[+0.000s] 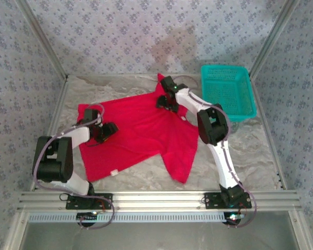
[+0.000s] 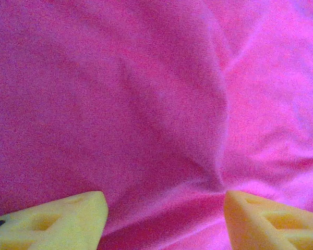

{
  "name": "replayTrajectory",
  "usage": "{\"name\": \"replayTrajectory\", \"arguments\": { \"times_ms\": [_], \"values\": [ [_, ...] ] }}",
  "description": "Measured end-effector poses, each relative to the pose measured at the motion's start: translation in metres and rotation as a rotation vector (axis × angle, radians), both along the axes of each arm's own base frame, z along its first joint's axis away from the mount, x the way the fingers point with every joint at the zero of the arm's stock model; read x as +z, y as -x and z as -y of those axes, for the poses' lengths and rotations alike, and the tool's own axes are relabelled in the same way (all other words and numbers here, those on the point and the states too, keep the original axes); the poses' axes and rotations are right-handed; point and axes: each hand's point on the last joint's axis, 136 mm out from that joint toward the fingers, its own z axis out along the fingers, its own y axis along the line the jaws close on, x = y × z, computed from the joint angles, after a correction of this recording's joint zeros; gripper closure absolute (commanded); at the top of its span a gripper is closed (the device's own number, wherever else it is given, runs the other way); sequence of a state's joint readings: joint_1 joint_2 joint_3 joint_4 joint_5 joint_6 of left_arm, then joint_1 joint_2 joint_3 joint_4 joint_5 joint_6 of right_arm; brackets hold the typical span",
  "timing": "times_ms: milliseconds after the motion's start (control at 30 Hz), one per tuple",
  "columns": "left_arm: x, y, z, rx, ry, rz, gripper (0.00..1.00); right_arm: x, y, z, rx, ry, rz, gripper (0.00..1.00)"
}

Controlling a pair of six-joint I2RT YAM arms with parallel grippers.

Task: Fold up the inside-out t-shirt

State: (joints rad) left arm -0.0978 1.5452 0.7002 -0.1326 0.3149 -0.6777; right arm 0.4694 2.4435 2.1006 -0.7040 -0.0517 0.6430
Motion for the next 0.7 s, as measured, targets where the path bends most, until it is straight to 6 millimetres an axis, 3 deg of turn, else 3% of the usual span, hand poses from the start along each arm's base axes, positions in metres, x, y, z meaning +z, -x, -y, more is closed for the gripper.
{"name": "replayTrajectory", "arguments": {
  "times_ms": [100, 167, 333, 433, 500, 567, 633, 700],
  "values": [
    [0.002, 0.018, 0.051, -0.067, 0.063, 0.046, 0.40, 0.004, -0.048, -0.013, 0.001, -0.054, 0.077, 0.29],
    [0.004, 0.042, 0.102, -0.157, 0.109, 0.065, 0.40, 0.007, -0.071, -0.021, 0.002, -0.108, 0.127, 0.29],
    [0.010, 0.111, 0.213, -0.396, 0.173, 0.035, 0.42, 0.017, -0.084, -0.046, 0.011, -0.263, 0.154, 0.28],
    [0.017, 0.134, 0.255, -0.519, 0.155, 0.011, 0.41, 0.032, -0.084, -0.065, 0.046, -0.357, 0.160, 0.24],
    [0.031, 0.134, 0.268, -0.565, 0.145, 0.027, 0.41, 0.044, -0.081, -0.072, 0.075, -0.393, 0.165, 0.23],
    [0.047, 0.123, 0.270, -0.575, 0.131, 0.061, 0.42, 0.058, -0.072, -0.072, 0.105, -0.395, 0.158, 0.22],
    [0.059, 0.104, 0.259, -0.550, 0.118, 0.089, 0.44, 0.072, -0.056, -0.062, 0.121, -0.364, 0.134, 0.22],
    [0.066, 0.080, 0.233, -0.487, 0.099, 0.104, 0.46, 0.089, -0.032, -0.044, 0.126, -0.316, 0.111, 0.23]
  ]
}}
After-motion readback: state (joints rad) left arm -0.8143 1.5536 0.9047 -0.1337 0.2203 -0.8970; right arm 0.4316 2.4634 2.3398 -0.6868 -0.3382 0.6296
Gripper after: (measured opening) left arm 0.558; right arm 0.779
